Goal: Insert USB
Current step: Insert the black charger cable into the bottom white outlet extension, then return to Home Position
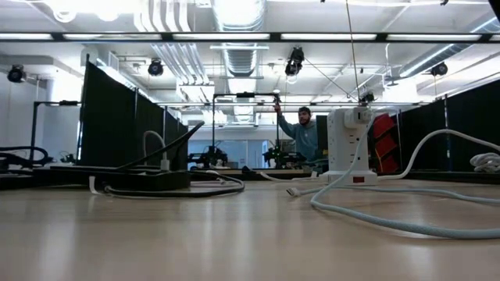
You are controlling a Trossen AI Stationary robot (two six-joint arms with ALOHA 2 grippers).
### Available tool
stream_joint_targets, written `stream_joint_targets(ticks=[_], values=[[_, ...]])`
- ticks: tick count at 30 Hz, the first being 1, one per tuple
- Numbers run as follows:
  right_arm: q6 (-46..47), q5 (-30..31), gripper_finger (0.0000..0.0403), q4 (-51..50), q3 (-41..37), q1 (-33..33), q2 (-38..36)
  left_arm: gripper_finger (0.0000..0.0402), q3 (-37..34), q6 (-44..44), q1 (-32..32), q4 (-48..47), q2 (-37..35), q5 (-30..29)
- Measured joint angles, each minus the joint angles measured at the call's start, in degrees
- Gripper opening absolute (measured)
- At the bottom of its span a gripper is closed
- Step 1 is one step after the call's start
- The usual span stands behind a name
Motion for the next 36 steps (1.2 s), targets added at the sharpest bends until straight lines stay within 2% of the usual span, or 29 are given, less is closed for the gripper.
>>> stream_joint_targets(ticks=[5,12,23,25,29,31,33,36], values=[[2.7,0.0,0.0223,1.4,0.0,0.3,0.0,0.0203,-1.4,3.4,0.9,1.9,0.3,-0.2],[4.4,-0.2,0.0226,2.0,0.0,1.0,0.0,0.0203,-4.7,5.1,0.9,12.7,2.5,-1.1],[5.1,0.0,0.0232,2.7,0.0,0.9,0.0,0.0205,-4.7,4.9,1.0,13.0,2.9,-0.9],[5.0,0.0,0.0234,2.7,0.0,0.8,0.0,0.0241,-4.9,4.7,1.1,12.9,3.0,0.1],[4.9,0.0,0.0239,2.8,0.0,0.5,0.0,0.034,-4.9,5.0,1.1,13.5,2.4,2.3],[4.5,-0.2,0.0242,3.3,0.0,0.1,0.0,0.0375,-4.9,5.0,1.2,13.3,1.9,3.3],[4.1,-0.4,0.0243,3.9,0.0,-0.2,0.0,0.039,-4.9,5.0,1.3,12.9,1.2,4.2],[3.4,-0.5,0.0246,3.9,0.0,-0.8,0.0,0.0378,-5.0,5.0,1.9,11.9,-0.1,4.5]])
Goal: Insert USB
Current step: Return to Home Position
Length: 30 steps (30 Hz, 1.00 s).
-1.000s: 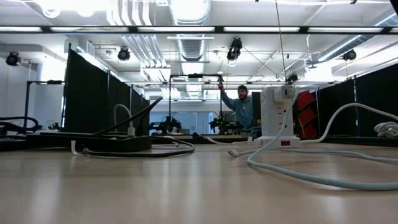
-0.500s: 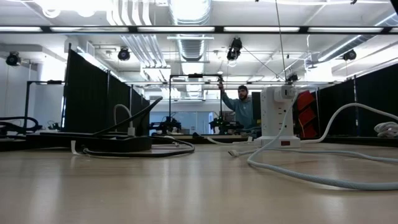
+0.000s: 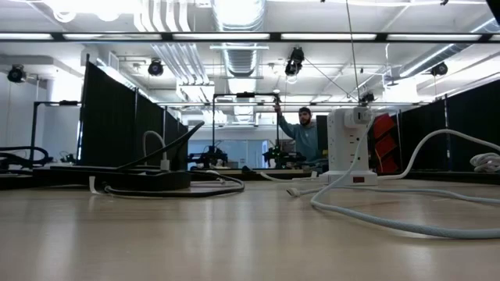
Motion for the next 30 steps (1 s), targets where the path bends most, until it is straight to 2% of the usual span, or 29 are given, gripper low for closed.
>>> stream_joint_targets(ticks=[4,9,16,22,28,30], values=[[-0.6,-2.5,0.025,0.0,0.0,-1.2,0.0,0.0356,0.0,0.7,1.5,-0.6,-2.5,-0.1],[-1.5,-4.4,0.0246,0.2,0.2,-2.4,-0.6,0.0342,0.0,5.5,4.4,-1.7,-7.6,-0.1],[-3.0,-3.9,0.0233,1.6,0.4,-3.8,-3.9,0.0338,0.0,15.6,11.0,-14.5,-19.9,-0.8],[-4.1,2.0,0.0217,1.4,0.4,-4.4,-8.2,0.0338,0.0,29.6,19.0,-21.2,-31.1,-5.4],[-4.5,9.5,0.0199,5.8,0.4,-4.0,-13.2,0.0338,0.6,52.6,29.1,-17.0,-39.8,-14.3],[-4.4,11.5,0.0192,6.8,0.4,-4.0,-14.7,0.0338,1.8,57.8,32.5,-14.3,-42.0,-17.2]])
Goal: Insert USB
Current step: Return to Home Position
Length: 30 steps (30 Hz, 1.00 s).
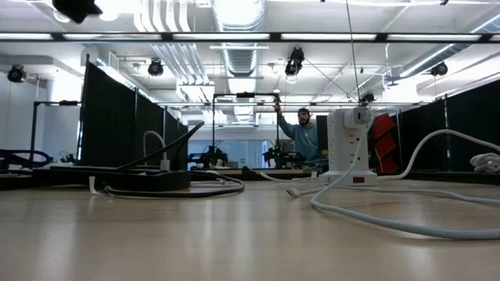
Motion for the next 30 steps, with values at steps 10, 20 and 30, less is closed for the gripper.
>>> stream_joint_targets(ticks=[10,20,30], values=[[-4.1,6.0,0.0157,-4.1,0.0,0.7,-7.5,0.0337,9.8,9.5,13.5,9.3,-5.6,-15.5],[-17.0,6.2,0.0109,-6.8,-1.0,-2.6,-18.4,0.029,13.9,17.4,25.5,23.6,-5.3,-11.6],[-16.4,5.0,0.0067,-6.2,-12.9,-2.8,-32.4,0.0165,17.3,20.9,38.1,26.8,-5.4,-2.8]])
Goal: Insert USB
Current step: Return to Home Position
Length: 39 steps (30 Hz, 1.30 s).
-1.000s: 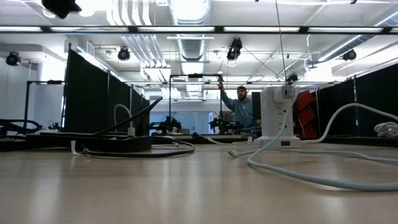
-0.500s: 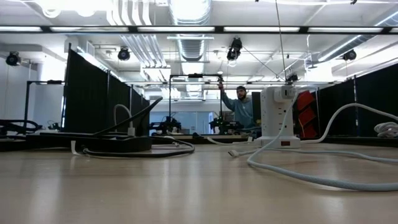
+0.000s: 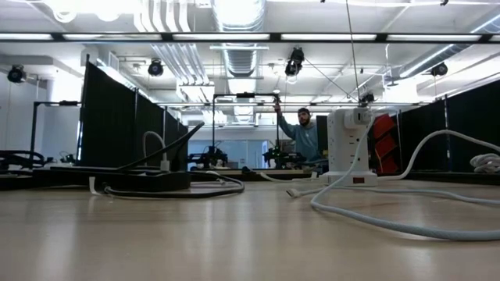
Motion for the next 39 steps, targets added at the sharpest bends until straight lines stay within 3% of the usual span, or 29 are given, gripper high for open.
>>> stream_joint_targets(ticks=[7,12,19,28,33,39], values=[[2.4,0.0,0.0038,14.7,-19.7,0.0,-14.3,0.0056,-1.2,3.1,2.4,5.7,-2.3,2.0],[3.4,0.0,0.0028,25.5,-32.0,0.0,-23.1,0.0008,-2.3,3.3,2.6,5.6,-3.9,2.1],[7.3,0.0,0.0028,34.8,-46.9,0.0,-33.4,0.0001,-9.2,2.3,2.5,5.6,-10.6,4.0],[7.1,0.0,0.0011,53.7,-67.1,0.0,-44.7,0.0,-23.1,-3.9,2.5,6.0,-27.4,7.0],[8.9,0.0,0.0001,61.0,-77.6,0.0,-47.5,0.0,-29.7,-5.2,2.5,5.6,-34.2,7.1],[11.9,-2.9,0.0,72.5,-88.7,0.0,-46.9,0.0,-36.9,-6.2,2.5,1.1,-40.3,12.9]])
